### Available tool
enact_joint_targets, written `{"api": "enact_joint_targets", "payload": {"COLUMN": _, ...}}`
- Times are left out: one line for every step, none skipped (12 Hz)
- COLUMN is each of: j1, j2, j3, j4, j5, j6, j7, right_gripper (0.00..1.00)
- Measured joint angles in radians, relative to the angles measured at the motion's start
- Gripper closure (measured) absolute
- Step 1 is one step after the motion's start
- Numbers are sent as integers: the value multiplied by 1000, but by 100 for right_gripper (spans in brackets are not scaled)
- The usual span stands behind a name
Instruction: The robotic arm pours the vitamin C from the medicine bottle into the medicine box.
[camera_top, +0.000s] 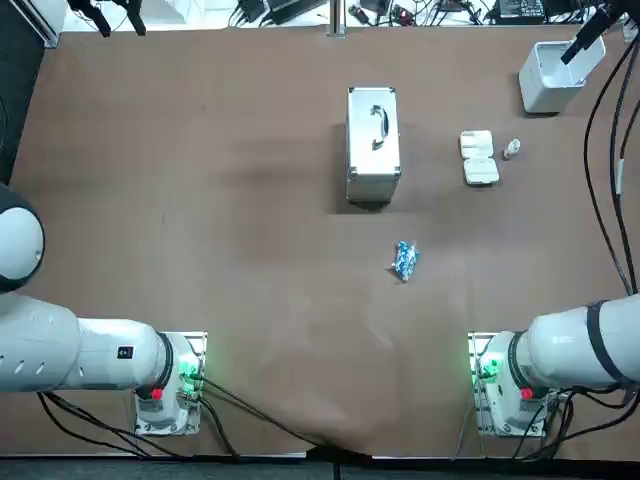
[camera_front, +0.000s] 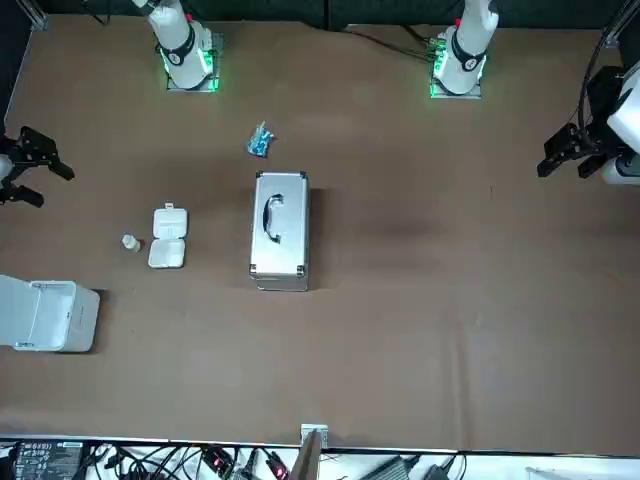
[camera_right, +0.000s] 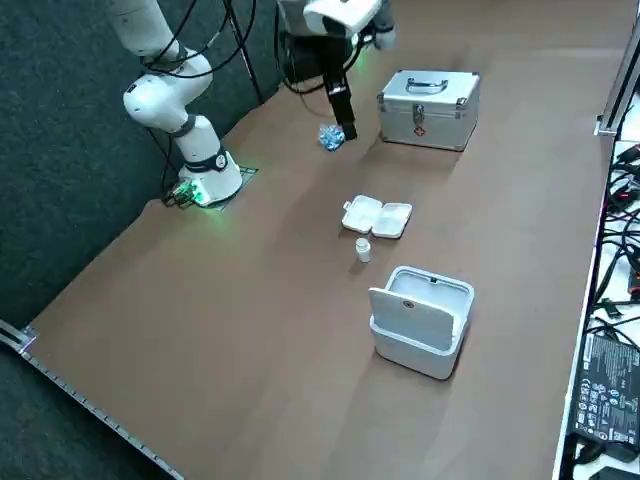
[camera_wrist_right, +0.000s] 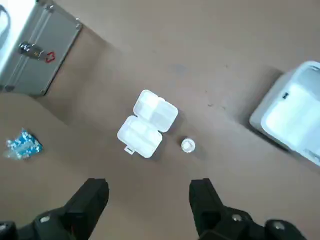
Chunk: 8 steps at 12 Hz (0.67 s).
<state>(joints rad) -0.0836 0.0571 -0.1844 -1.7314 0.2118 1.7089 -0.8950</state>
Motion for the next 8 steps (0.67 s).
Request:
{"api": "enact_joint_targets", "payload": {"j1": -23, "j2": -5, "j3": 0, "j4": -31, "j5": 27, "j6": 21, "j7": -73, "right_gripper": 0}}
{"api": "enact_joint_targets", "payload": {"j1": -47, "j2": -6, "j3": 0, "j4": -56, "j5": 54, "j6": 42, "j7": -151, "right_gripper": 0}}
{"api": "enact_joint_targets", "payload": {"j1": -70, "j2": -7, "j3": 0, "j4": -76, "j5": 77, "j6": 62, "j7": -223, "right_gripper": 0}}
{"api": "enact_joint_targets", "payload": {"j1": -90, "j2": -6, "j3": 0, "j4": -92, "j5": 105, "j6": 82, "j7": -285, "right_gripper": 0}}
{"api": "enact_joint_targets", "payload": {"j1": -111, "j2": -5, "j3": 0, "j4": -109, "j5": 143, "j6": 97, "j7": -346, "right_gripper": 0}}
{"api": "enact_joint_targets", "payload": {"j1": -129, "j2": -3, "j3": 0, "j4": -127, "j5": 189, "j6": 111, "j7": -408, "right_gripper": 0}}
{"api": "enact_joint_targets", "payload": {"j1": -146, "j2": -2, "j3": 0, "j4": -149, "j5": 231, "j6": 131, "j7": -463, "right_gripper": 0}}
{"api": "enact_joint_targets", "payload": {"j1": -162, "j2": 0, "j3": 0, "j4": -172, "j5": 271, "j6": 149, "j7": -512, "right_gripper": 0}}
